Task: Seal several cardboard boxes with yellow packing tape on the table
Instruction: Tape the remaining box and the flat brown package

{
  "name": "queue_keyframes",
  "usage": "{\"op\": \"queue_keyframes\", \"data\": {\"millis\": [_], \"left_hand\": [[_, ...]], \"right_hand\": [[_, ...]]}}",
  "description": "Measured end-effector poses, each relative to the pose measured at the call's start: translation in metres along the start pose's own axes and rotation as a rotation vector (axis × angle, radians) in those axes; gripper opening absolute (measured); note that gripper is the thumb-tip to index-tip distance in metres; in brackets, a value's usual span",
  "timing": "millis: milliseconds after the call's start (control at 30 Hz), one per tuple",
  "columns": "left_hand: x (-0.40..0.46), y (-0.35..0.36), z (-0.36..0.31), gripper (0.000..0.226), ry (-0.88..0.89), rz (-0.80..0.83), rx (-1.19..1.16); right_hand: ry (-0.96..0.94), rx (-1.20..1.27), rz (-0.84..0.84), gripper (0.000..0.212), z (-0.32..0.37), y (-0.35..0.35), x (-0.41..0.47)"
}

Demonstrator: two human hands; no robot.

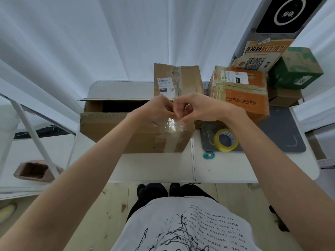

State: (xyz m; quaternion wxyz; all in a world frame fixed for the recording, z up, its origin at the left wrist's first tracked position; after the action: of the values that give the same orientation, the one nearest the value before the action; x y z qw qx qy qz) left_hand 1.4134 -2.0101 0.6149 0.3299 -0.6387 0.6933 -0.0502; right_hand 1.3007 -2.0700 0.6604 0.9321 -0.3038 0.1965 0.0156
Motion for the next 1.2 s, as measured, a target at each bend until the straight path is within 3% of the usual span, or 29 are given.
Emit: {"op": "queue_keyframes", "data": {"millis": [400,667,1200], "left_hand": [[0.01,-0.007,0.009,0.011,-0.022,0.036,0.11],[0.028,-0.008,0.037,0.023,-0.018,0.13,0.229],[0.014,-0.007,0.01,0.012,-0.068,0.023,0.131]], "right_hand": [[-0.005,-0.165,0.091,0.024,0.002,0.005,0.027],[-0.047,-0.293,0.0,0.033,-0.004,0.012,0.03],[-0.062,-0.343,-0.228,0.037,-0.021,0.029,0.027]]}}
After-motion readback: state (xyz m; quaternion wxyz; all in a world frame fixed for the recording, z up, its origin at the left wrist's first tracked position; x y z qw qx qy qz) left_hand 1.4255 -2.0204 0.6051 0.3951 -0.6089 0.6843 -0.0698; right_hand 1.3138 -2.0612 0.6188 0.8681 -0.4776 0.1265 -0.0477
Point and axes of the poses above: each hand's wrist, its own x-axis towards the middle knuckle, its own y-axis out of the palm, z = x × y, the point moved 6 cm from there along x, towards the middle knuckle, and after that the axes turned 5 degrees about z, right-handed, at the moved point
